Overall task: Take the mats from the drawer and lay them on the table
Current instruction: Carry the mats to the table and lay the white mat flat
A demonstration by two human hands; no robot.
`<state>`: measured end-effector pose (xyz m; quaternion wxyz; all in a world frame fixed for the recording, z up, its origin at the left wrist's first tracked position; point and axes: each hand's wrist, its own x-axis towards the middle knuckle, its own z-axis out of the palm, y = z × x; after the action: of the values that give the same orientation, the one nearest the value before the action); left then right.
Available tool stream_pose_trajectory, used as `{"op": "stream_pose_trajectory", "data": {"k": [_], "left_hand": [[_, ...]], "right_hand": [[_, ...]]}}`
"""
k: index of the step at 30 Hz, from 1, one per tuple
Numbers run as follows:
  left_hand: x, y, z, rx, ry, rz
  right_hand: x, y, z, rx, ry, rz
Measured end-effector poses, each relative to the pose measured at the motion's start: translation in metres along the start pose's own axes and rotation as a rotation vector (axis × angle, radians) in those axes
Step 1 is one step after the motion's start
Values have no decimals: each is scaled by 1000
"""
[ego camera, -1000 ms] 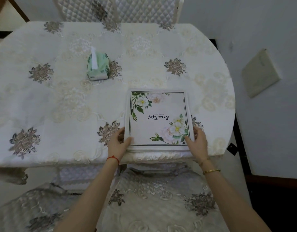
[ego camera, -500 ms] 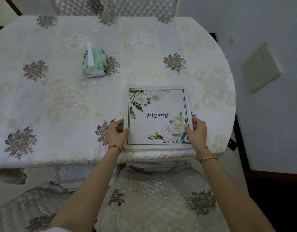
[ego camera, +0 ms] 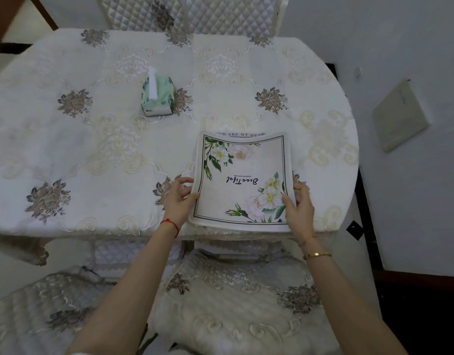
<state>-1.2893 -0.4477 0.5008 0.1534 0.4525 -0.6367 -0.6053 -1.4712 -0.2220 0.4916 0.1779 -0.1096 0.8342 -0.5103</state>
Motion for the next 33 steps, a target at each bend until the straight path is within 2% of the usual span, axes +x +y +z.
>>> {"op": "stream_pose_trajectory", "data": {"k": [8,12,19,25,33], "left_hand": [[-79,3,-38,-141,117,100],[-123,-5,-70,-213,163,78],[-200,-14,-137,-323,252,159],[-256,-36,-214,-382,384,187],[-312,-82,-356,-388,494,172]], "right_hand": [[-60,-8,-12,117,-26,-144],[-92,-20,-9,149,-106,-181],[-154,-58,16,158,-234,-288],[-215,-92,69,183,-349,-365],[-324,-126,184,246,-437,-377]]}}
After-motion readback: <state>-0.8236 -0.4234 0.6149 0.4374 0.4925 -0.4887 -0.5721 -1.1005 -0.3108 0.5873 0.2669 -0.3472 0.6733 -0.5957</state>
